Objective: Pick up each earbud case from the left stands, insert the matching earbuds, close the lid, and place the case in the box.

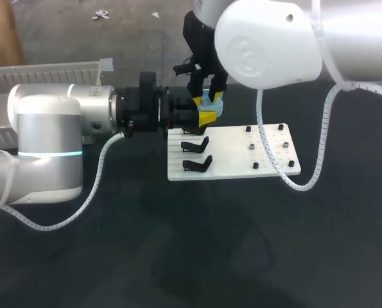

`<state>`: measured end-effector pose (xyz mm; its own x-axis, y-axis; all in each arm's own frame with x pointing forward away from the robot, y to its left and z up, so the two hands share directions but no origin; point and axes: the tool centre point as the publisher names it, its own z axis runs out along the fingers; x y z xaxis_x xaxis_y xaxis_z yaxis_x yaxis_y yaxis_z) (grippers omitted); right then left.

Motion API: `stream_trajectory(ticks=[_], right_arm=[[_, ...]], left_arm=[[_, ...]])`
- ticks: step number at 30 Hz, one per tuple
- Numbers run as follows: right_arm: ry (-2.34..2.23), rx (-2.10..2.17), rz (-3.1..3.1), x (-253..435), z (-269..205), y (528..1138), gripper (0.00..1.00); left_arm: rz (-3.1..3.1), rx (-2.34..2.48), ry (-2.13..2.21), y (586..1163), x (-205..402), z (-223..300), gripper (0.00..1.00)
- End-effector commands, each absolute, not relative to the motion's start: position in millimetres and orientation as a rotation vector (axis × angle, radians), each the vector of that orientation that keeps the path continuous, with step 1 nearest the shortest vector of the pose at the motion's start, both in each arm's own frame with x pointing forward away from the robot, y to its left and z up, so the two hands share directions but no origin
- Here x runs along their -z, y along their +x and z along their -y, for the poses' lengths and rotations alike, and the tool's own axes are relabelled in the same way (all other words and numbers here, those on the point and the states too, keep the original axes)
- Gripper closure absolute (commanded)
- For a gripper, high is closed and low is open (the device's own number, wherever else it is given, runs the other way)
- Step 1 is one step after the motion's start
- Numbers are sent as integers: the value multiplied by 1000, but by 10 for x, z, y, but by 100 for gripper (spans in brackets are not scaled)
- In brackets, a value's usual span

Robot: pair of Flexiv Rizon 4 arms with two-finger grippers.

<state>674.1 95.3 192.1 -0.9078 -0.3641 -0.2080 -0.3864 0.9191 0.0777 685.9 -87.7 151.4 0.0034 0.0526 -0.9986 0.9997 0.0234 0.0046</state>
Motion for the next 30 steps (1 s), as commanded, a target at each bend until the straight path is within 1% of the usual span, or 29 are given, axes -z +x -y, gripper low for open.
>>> stream_trajectory(ticks=[1, 8, 10, 13, 15, 19, 23, 27, 30], right_arm=[[-562, -166, -2886, -1938, -951, 6744, 69], [-532, -199, -2819, -2179, -947, 6763, 69], [-516, -204, -2788, -2229, -946, 6847, 66], [-484, -204, -2757, -2199, -920, 7027, 65], [-457, -207, -2739, -2169, -898, 7148, 67], [-420, -208, -2741, -2060, -870, 7321, 64], [-409, -202, -2760, -1943, -828, 7375, 68], [-410, -197, -2779, -1893, -820, 7342, 69], [-414, -196, -2789, -1879, -822, 7277, 68]], left_arm=[[-1254, 1161, 1229, 6851, -1511, 878, 100], [-1254, 1161, 1229, 6851, -1511, 878, 100], [-1254, 1161, 1229, 6851, -1511, 878, 100], [-1254, 1161, 1229, 6851, -1511, 878, 100], [-1254, 1161, 1229, 6851, -1511, 878, 100], [-1254, 1161, 1229, 6851, -1511, 878, 100], [-1254, 1161, 1229, 6851, -1511, 878, 100], [-1254, 1161, 1229, 6851, -1511, 878, 100], [-1254, 1161, 1229, 6851, -1511, 878, 100]])
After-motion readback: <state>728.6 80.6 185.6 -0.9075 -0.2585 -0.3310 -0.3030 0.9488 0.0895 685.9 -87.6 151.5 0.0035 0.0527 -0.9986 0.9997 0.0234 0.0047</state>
